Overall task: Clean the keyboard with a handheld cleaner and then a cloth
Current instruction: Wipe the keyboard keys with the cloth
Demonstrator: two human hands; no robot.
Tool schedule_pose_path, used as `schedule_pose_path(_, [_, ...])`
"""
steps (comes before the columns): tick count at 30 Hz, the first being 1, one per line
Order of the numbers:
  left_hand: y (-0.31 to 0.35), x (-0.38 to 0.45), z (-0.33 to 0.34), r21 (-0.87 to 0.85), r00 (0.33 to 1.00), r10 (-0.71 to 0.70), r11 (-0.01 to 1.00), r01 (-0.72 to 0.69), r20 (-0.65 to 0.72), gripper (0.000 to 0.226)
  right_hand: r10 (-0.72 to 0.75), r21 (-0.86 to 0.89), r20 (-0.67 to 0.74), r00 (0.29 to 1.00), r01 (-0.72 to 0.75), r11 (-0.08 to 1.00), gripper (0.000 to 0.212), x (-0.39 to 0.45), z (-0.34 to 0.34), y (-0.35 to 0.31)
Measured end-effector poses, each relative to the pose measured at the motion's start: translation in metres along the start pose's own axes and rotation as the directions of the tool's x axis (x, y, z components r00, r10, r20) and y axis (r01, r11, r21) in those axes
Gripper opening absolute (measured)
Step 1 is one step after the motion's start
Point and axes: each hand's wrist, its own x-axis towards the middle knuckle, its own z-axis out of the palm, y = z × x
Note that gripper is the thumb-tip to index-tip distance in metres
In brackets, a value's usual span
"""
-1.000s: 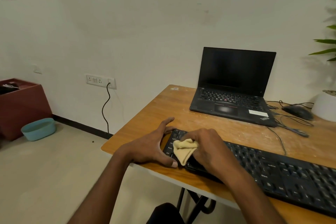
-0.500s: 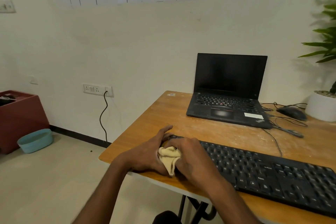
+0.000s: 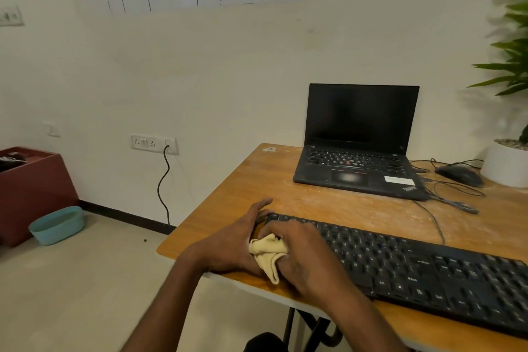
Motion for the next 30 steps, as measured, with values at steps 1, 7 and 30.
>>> schedule_pose_path(1, [0.000, 0.000, 0.000, 0.006, 1.000, 0.006, 1.000, -0.006, -0.001, 0.140, -0.008, -0.003, 0.002, 1.000, 0.008, 1.000, 0.037, 0.002, 0.001, 0.000])
schedule_pose_path(7, [-0.001, -0.001, -0.003, -0.040, 0.999, -0.016, 0.999, 0.017, 0.032, 0.136, 0.099, -0.088, 0.027, 0.995, -0.097, 0.991, 0.041, -0.007, -0.018, 0.023])
schedule_pose_path(30, [-0.001, -0.001, -0.005, -0.065, 0.999, -0.032, 0.997, 0.035, 0.042, 0.135, 0.138, -0.151, -0.093, 0.986, -0.151, 0.977, 0.041, 0.015, -0.017, 0.030])
